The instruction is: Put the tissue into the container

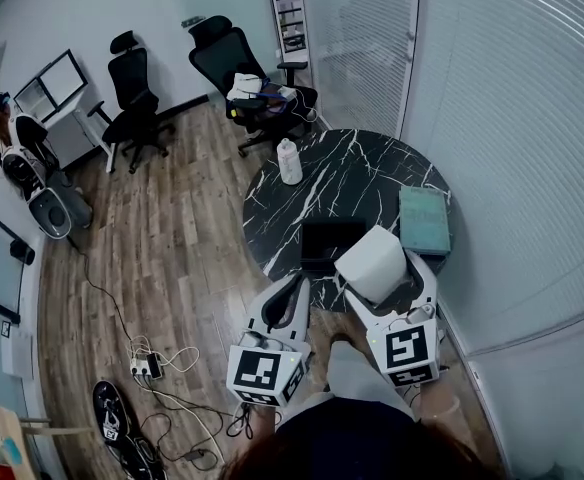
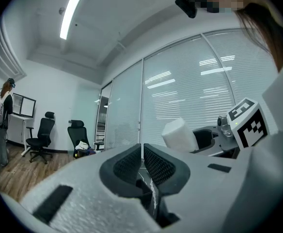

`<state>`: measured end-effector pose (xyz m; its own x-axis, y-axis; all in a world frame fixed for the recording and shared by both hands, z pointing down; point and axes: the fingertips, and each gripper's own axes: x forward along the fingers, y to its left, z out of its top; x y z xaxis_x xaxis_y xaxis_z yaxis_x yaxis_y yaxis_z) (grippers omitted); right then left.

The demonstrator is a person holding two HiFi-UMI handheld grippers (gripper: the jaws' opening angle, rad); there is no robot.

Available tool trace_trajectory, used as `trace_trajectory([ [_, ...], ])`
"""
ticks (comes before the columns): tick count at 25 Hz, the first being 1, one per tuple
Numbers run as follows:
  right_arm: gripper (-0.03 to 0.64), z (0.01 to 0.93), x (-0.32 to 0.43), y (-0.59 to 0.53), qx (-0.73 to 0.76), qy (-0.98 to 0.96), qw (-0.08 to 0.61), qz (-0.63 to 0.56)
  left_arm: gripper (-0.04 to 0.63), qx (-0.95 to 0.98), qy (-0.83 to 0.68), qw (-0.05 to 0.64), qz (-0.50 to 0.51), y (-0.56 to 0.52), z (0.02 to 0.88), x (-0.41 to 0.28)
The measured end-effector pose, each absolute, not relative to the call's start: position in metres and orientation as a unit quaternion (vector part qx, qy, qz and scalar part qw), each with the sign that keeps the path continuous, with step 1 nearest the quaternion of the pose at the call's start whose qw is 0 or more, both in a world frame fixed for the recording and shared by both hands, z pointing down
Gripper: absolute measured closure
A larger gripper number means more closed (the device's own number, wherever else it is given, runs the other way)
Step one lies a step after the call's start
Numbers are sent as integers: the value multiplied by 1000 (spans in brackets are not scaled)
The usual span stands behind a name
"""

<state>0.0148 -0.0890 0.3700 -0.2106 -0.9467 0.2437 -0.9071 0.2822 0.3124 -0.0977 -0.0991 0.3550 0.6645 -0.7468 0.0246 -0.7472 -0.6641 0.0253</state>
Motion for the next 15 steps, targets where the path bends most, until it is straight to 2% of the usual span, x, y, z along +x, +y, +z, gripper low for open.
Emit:
trace_trajectory([
  [15, 183, 379, 31, -152, 590, -775, 219, -50, 557, 913, -408, 7, 16, -162, 353, -79],
])
